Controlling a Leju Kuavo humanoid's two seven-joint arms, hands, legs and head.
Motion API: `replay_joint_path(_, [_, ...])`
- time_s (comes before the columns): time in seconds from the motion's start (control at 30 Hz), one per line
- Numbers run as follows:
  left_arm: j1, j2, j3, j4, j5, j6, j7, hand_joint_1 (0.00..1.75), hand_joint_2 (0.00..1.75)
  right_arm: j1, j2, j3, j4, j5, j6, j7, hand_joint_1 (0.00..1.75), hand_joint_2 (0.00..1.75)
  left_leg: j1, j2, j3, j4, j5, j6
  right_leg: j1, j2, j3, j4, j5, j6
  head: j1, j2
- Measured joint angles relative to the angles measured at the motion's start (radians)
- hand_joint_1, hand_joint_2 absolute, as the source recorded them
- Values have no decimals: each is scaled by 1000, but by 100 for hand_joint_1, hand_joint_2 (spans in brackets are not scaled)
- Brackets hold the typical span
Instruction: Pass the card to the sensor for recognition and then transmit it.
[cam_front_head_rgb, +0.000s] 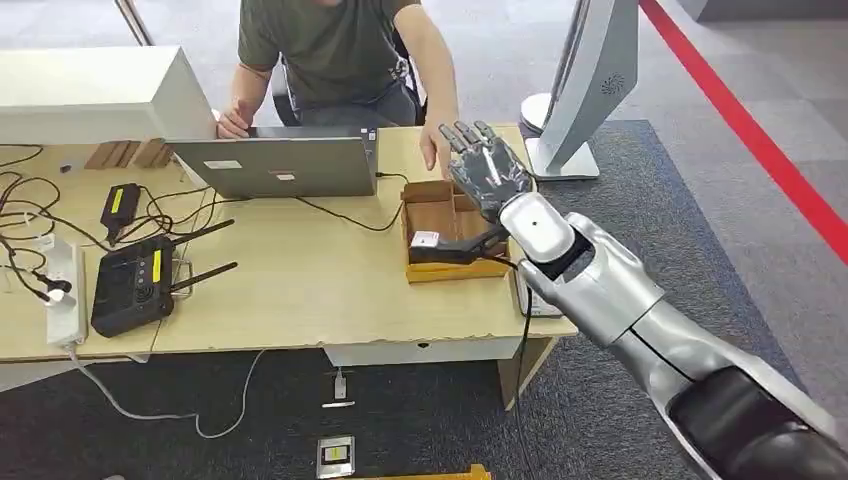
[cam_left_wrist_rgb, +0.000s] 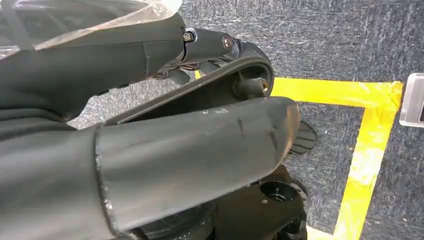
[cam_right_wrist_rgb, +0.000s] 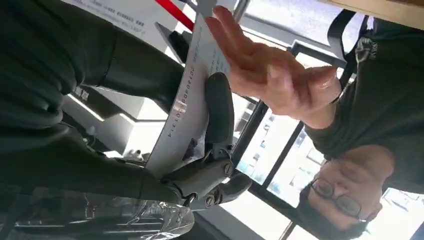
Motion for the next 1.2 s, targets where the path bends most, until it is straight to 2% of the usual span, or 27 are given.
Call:
replay_joint_path(0.43, [1,-1,-12,0,-5,-3,-2,0,0,15,-46,2,11,-18,13,31,175,175,0,0,0,0,0,0,0,0,0,0,0,0,0,0])
replay_joint_path(0.47, [0,-1,-13,0,-3,-3,-2,0,0,16,-47,2,11,-17,13,31,0,175,0,0,0,0,0,0,0,0,0,0,0,0,0,0])
replay_joint_path(0.5, [0,-1,-13,0,-1,-3,-2,0,0,18,-48,2,11,-17,12,33,0,0,0,0,0,0,0,0,0,0,0,0,0,0,0,0])
replay_joint_path(0.93, [0,-1,-19,0,18,2,8,0,0,26,-48,11,11,-8,-18,14,0,0,0,0,0,0,0,0,0,0,0,0,0,0,0,0])
replay_joint_path(1.2, [1,-1,-19,0,36,3,8,0,0,52,-60,1,-33,-30,-25,39,0,0,0,0,0,0,0,0,0,0,0,0,0,0,0,0])
